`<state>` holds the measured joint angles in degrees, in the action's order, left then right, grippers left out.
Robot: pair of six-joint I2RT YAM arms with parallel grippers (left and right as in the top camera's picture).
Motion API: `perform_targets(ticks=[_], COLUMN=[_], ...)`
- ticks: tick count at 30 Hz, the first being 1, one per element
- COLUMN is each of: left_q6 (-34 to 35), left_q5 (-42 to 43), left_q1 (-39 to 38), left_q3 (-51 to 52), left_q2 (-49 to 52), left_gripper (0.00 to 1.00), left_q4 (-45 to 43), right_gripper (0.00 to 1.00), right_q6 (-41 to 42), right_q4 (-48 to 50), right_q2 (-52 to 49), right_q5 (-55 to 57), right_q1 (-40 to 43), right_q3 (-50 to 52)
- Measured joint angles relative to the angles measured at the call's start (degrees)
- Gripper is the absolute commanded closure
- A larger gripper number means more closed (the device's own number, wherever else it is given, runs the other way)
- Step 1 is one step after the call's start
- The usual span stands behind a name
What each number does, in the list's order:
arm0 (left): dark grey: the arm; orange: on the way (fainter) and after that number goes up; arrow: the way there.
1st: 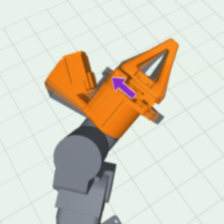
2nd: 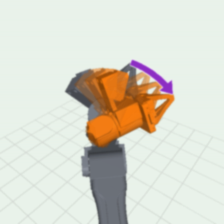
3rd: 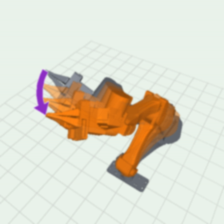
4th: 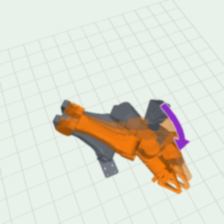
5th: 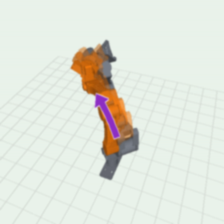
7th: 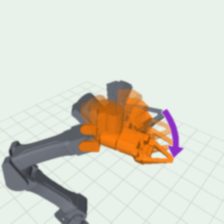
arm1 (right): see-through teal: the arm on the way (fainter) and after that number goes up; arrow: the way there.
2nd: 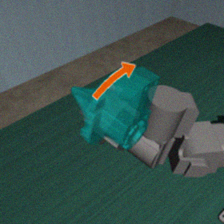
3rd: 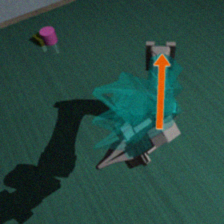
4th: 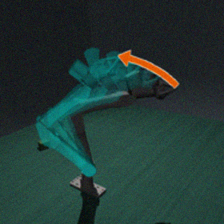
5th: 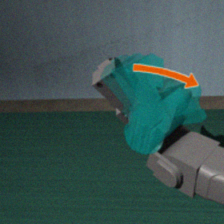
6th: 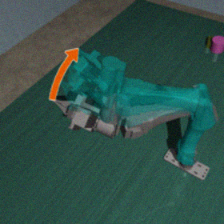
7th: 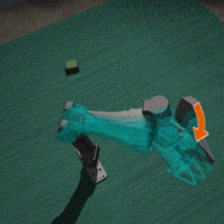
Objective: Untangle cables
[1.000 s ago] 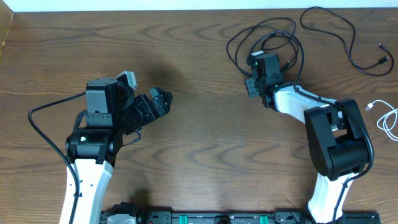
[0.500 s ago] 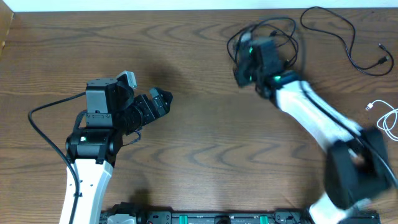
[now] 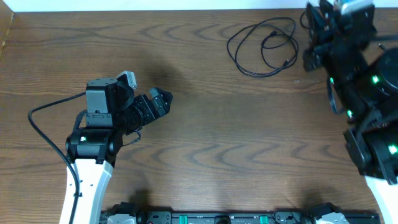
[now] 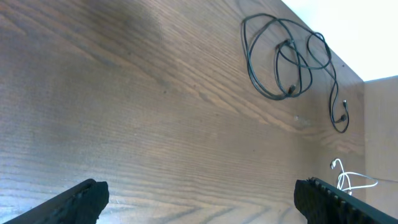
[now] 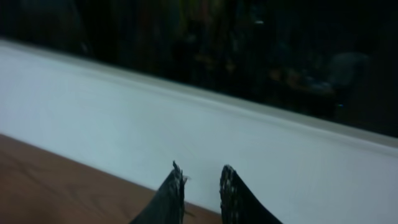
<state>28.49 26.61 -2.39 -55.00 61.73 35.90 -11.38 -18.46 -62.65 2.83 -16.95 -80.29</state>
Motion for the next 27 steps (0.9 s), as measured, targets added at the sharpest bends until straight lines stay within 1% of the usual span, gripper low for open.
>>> perform_targets(ticks=[3,6,13,18,24,27], left_q6=[0.0,0.0,0.0,0.0,0.0,0.0], left_q5=[0.0,0.0,0.0,0.0,0.0,0.0], left_q1=[0.0,0.0,0.0,0.0,0.0,0.0], left_q3=[0.0,0.0,0.0,0.0,0.0,0.0], left_q2=[0.0,0.0,0.0,0.0,0.0,0.0], left_gripper=[0.00,0.00,0.00,0.00,0.00,0.00], left_q4=[0.0,0.0,0.0,0.0,0.0,0.0], right_gripper=[0.81,0.80,0.82,0.80,0.77,0.76], right_q6=[-4.1,-7.3,-9.3,-8.0,-4.7,-4.0], right_q4=[-5.9,-9.4,-14.6,-18.6,-19.0,-19.0], right_q2=[1.5,3.3,11.9,18.7,25.7,29.7], right_q5=[3.8,6.2,6.2,0.7,-9.9,-12.9], right_q1=[0.0,0.3,1.7,6.2,12.6,13.9], right_q3=[0.2,0.9,1.3,1.3,4.2,5.8])
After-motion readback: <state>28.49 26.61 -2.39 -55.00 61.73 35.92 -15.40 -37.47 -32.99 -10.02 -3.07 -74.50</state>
